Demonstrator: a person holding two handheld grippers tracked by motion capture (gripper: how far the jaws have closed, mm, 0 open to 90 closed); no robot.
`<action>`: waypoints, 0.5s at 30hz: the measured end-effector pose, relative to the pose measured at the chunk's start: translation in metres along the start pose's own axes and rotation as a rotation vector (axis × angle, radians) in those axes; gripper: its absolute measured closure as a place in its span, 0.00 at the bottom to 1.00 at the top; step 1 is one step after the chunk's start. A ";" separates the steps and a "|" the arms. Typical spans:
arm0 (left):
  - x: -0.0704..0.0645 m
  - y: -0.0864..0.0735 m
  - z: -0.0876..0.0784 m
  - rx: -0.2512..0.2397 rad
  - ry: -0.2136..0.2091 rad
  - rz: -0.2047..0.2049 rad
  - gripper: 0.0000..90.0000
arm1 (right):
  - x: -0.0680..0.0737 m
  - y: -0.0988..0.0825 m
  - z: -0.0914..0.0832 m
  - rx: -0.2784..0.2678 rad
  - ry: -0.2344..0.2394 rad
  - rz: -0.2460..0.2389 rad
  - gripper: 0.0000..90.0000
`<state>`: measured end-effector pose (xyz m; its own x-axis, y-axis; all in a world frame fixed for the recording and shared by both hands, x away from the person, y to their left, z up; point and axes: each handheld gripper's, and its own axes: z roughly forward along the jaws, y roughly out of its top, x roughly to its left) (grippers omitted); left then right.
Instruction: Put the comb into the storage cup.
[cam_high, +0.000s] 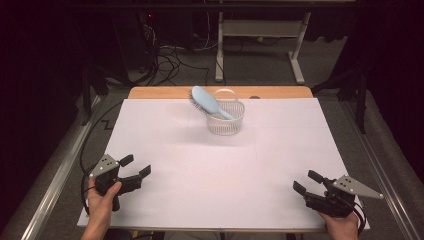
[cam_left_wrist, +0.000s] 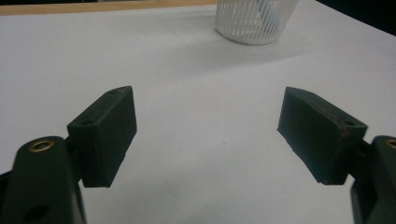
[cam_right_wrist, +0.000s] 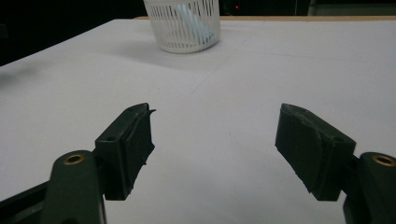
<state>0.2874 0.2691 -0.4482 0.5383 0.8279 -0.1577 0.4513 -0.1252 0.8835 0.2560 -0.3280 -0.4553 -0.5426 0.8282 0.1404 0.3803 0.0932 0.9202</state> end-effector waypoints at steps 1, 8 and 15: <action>0.000 -0.001 0.000 0.001 0.000 0.000 0.23 | 0.000 0.000 0.000 -0.001 0.000 0.001 0.31; 0.000 -0.002 0.001 -0.001 0.001 -0.008 0.23 | 0.000 0.000 0.000 0.000 0.000 0.002 0.31; 0.001 -0.007 0.001 -0.003 0.004 -0.020 0.23 | 0.000 0.000 0.000 0.000 0.001 0.001 0.31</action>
<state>0.2852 0.2701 -0.4552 0.5261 0.8324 -0.1739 0.4602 -0.1067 0.8814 0.2560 -0.3280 -0.4553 -0.5430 0.8277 0.1415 0.3805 0.0923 0.9202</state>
